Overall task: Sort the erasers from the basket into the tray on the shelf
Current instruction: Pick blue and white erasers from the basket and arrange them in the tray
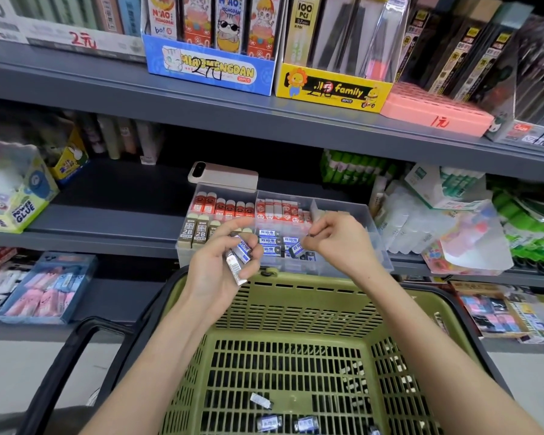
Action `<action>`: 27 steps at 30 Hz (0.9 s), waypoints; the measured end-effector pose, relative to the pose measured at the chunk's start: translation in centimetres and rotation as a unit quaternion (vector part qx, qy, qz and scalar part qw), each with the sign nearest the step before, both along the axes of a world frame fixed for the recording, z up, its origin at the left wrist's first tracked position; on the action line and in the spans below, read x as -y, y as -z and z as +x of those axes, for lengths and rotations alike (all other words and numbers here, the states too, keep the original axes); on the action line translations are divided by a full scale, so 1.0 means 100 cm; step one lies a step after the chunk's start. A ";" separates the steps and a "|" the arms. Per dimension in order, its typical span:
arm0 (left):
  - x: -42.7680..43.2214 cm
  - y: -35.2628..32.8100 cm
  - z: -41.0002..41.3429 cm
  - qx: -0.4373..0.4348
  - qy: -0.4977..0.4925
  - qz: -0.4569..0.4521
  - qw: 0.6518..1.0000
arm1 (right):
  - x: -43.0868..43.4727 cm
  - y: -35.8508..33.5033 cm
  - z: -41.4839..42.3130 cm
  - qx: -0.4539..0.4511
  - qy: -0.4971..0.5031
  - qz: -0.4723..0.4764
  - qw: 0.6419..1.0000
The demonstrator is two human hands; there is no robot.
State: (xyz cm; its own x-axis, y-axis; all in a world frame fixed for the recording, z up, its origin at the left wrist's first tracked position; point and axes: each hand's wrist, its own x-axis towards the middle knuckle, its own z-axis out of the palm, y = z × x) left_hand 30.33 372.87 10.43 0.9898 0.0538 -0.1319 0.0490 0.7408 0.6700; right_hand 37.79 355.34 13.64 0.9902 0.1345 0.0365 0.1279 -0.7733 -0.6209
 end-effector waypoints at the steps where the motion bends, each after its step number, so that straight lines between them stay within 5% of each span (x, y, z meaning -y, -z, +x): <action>1: 0.000 0.000 0.000 -0.004 -0.005 0.003 1.000 | -0.002 0.001 -0.001 -0.006 -0.008 -0.017 1.000; 8: 0.003 -0.001 -0.002 0.009 -0.008 0.086 0.996 | 0.001 0.010 -0.001 0.005 -0.044 -0.089 0.995; 12: 0.002 0.000 -0.001 0.030 -0.002 0.144 0.989 | 0.002 0.018 0.001 0.056 -0.087 -0.225 0.969; 17: 0.003 0.004 -0.003 0.062 0.001 0.165 0.984 | 0.008 0.021 -0.001 0.084 -0.132 -0.243 0.957; 20: 0.004 0.005 -0.003 0.069 0.007 0.171 0.983 | -0.001 0.013 -0.016 0.155 -0.125 -0.112 0.974; 23: 0.005 0.004 -0.004 0.080 0.020 0.238 0.968 | -0.015 -0.008 -0.032 0.032 -0.159 0.159 0.974; 27: 0.009 0.003 -0.005 0.062 0.024 0.290 0.955 | -0.025 -0.021 -0.039 -0.099 -0.173 0.226 0.954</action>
State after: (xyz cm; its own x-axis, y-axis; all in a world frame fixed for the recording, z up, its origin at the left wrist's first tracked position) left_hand 29.85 371.99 10.11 0.9990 0.0368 0.0244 -0.0326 0.2417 0.9698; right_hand 33.85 357.82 15.74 0.8833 0.4685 -0.0149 0.1720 -0.3536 -0.9195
